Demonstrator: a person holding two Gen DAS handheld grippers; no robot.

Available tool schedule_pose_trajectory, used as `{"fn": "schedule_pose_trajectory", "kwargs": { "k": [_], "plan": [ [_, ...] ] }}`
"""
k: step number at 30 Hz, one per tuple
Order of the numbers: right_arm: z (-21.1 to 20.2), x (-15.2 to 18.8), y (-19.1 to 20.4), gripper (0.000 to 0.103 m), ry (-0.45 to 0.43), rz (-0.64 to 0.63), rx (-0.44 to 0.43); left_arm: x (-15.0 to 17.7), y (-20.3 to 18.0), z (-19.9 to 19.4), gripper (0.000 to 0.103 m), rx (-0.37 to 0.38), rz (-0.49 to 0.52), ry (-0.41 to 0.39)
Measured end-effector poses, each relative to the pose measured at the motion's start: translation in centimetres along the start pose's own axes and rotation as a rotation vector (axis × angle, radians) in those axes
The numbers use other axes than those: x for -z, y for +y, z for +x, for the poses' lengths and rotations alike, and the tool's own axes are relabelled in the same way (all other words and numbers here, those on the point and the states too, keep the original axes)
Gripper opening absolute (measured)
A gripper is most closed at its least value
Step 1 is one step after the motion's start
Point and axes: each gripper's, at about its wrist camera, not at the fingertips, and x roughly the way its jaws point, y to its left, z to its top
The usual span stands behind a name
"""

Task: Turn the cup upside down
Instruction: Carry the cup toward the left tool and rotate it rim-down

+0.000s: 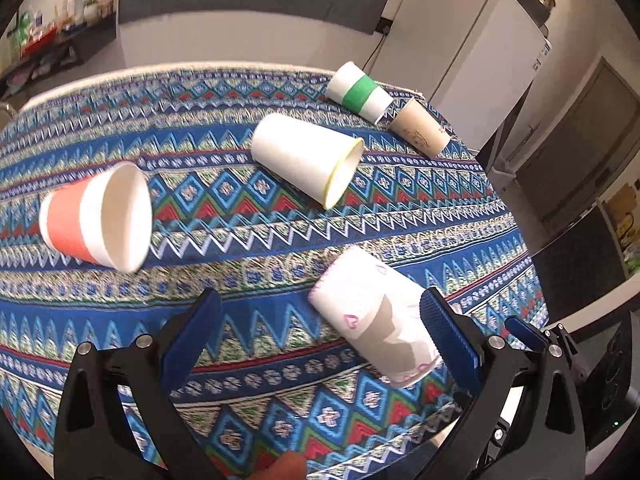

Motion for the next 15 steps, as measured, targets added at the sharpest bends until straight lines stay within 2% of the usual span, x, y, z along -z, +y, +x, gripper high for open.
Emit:
{"fn": "schedule_pose_trajectory", "kwargs": {
  "k": [7,12,15],
  "plan": [
    [1.4,-2.8,-4.9,0.086,0.079,0.035,0.003,-0.6,-0.4,2.2,0.097,0.057,-0.146,0.116],
    [2.9,-4.6,-6.4,0.086,0.083,0.012,-0.067,-0.8,-0.5,4.2,0.097,0.079,-0.235,0.222],
    [3.9,-5.4,-6.9,0.086,0.083,0.006,-0.118,-0.7,-0.4,5.0,0.097,0.064,-0.285,0.268]
  ]
}}
